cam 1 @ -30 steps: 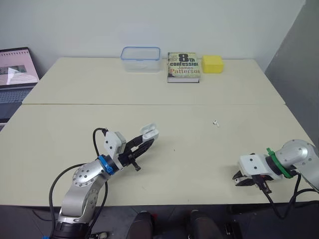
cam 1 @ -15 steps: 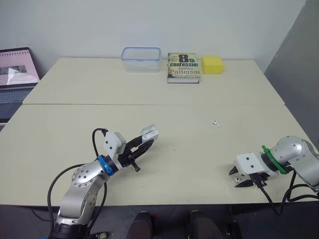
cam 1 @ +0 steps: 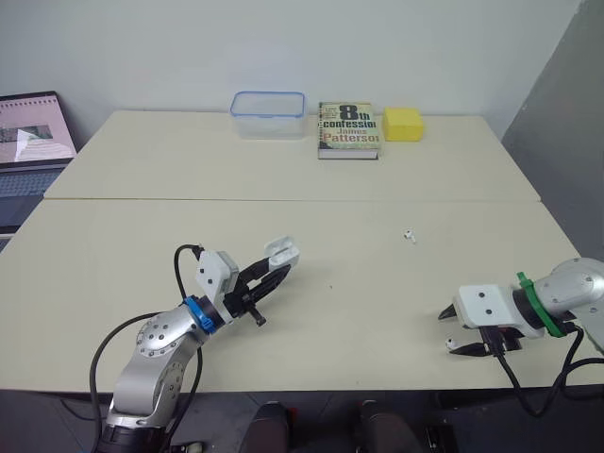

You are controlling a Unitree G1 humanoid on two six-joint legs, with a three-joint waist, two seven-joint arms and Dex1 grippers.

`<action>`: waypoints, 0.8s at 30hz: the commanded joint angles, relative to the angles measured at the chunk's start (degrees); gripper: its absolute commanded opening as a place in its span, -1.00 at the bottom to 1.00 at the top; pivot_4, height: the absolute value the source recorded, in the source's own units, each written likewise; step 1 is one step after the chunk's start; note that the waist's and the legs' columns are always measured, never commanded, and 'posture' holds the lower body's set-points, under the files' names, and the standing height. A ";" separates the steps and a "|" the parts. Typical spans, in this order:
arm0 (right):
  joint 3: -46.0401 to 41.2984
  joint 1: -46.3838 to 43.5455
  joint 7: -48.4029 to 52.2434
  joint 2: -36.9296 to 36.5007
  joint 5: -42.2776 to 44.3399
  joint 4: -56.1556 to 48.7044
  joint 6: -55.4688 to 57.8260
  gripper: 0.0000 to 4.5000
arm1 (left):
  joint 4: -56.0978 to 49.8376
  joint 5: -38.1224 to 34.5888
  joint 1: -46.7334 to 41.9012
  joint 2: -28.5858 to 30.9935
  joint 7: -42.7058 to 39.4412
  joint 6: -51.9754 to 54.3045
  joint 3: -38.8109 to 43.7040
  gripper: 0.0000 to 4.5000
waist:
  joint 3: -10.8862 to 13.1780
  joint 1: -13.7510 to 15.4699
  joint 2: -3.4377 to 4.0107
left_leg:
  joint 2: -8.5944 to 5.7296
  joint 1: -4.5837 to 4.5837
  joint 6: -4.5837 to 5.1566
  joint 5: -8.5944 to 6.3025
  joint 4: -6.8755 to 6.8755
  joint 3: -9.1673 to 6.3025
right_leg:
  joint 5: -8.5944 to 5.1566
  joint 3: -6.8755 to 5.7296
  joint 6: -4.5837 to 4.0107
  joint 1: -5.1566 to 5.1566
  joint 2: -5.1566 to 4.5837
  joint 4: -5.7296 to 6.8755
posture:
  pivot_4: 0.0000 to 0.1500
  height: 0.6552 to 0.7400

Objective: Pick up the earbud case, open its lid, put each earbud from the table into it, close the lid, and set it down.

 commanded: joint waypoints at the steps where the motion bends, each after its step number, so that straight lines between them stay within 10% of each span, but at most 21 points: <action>1: 0.30 1.13 -4.06 -1.59 -1.33 -7.23 11.09 0.28 | -1.73 0.02 -0.28 -0.38 0.05 -0.83 -0.69 -0.67 | 0.00 0.06 -0.01 | 0.00 0.00 -0.04 -0.02 0.00 -0.01 | -0.03 -0.01 0.01 0.00 0.00 0.00 | 1.00 1.00; 24: 10.83 0.55 -11.57 1.24 -3.26 -4.08 16.36 0.28 | -2.62 0.47 0.87 -0.90 1.23 -1.02 -1.51 -0.67 | 0.00 -0.12 -0.02 | 0.07 -0.03 -0.10 -0.15 0.00 0.02 | -0.08 -0.02 0.01 0.00 0.07 -0.14 | 1.00 1.00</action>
